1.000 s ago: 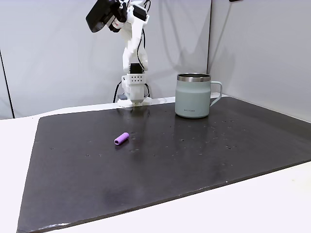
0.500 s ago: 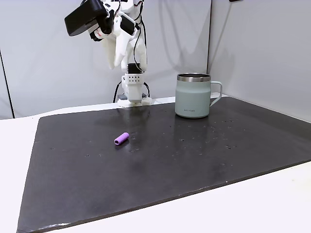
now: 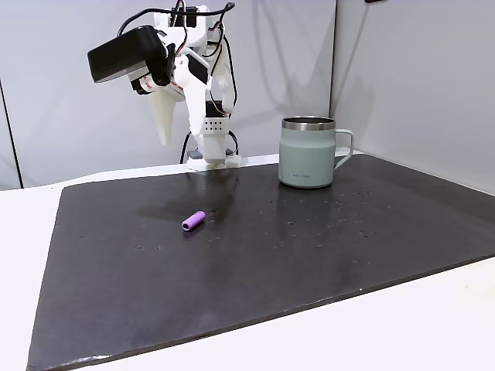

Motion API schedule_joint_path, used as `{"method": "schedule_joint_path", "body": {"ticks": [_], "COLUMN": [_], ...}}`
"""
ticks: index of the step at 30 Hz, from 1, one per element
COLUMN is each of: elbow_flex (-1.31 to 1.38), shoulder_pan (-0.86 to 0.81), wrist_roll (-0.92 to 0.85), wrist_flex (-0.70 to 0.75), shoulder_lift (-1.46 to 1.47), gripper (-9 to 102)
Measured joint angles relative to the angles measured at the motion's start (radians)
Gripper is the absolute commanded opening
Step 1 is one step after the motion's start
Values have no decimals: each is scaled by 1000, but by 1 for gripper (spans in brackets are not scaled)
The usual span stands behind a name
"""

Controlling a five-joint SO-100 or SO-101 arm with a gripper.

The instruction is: Grasp a pengrip and put it in the cup.

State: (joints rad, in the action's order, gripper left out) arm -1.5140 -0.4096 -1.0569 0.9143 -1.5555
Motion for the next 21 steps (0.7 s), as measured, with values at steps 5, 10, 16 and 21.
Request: {"method": "schedule_joint_path", "body": {"ticks": [5, 10, 16, 21], "elbow_flex": [-129, -218, -267, -267], "shoulder_pan": [26, 35, 37, 38], "wrist_roll": [-26, -28, -28, -60], "wrist_flex": [-92, -124, -178, -236], "shoulder_lift": [12, 48, 109, 160], "gripper": [29, 29, 29, 29]}}
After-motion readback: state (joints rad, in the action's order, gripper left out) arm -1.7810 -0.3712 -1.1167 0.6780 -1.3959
